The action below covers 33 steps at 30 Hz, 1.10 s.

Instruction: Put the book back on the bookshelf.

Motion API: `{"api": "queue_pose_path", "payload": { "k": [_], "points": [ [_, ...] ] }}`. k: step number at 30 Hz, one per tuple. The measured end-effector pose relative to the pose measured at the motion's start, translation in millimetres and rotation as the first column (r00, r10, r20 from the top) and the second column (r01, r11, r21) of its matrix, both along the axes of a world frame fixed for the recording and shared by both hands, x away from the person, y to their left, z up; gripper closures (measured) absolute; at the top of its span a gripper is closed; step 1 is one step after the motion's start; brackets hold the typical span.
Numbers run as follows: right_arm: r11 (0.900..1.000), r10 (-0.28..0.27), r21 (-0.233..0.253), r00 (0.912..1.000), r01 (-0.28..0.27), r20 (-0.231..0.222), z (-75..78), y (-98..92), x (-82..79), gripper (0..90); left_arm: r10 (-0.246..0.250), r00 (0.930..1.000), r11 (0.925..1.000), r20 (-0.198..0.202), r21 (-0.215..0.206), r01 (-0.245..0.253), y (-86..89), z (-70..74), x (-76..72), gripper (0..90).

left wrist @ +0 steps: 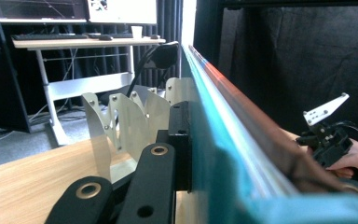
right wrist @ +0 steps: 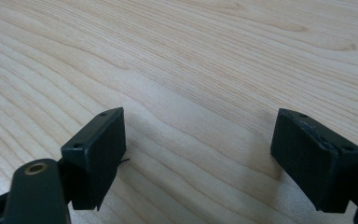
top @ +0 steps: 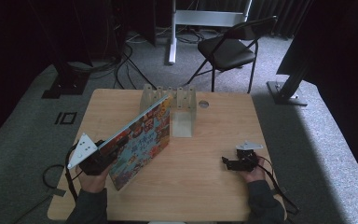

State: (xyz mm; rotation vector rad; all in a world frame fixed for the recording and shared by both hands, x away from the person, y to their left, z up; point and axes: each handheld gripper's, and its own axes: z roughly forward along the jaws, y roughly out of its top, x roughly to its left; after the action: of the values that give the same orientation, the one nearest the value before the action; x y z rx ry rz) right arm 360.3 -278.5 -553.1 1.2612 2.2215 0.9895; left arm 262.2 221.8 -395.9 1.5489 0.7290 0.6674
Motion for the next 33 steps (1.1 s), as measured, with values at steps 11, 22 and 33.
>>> {"api": "queue_pose_path", "payload": {
  "k": [11,22,33],
  "points": [
    [1.000,0.000,0.000,1.0000,0.000,0.000,0.0,-0.1,0.1,17.6,0.023,0.9997,0.9997,0.007,0.003,-0.023,-0.1,2.8,3.3,80.8],
    [1.000,0.000,0.000,1.0000,0.000,0.000,0.0,-0.1,0.1,17.6,0.054,0.9985,0.9985,0.013,0.006,-0.054,2.4,4.0,4.9,80.8],
    [1.000,0.000,0.000,1.0000,0.000,0.000,0.0,-0.1,0.1,17.6,0.071,0.9975,0.9975,0.004,0.006,-0.071,2.2,3.7,8.0,80.8]
  ]
}}
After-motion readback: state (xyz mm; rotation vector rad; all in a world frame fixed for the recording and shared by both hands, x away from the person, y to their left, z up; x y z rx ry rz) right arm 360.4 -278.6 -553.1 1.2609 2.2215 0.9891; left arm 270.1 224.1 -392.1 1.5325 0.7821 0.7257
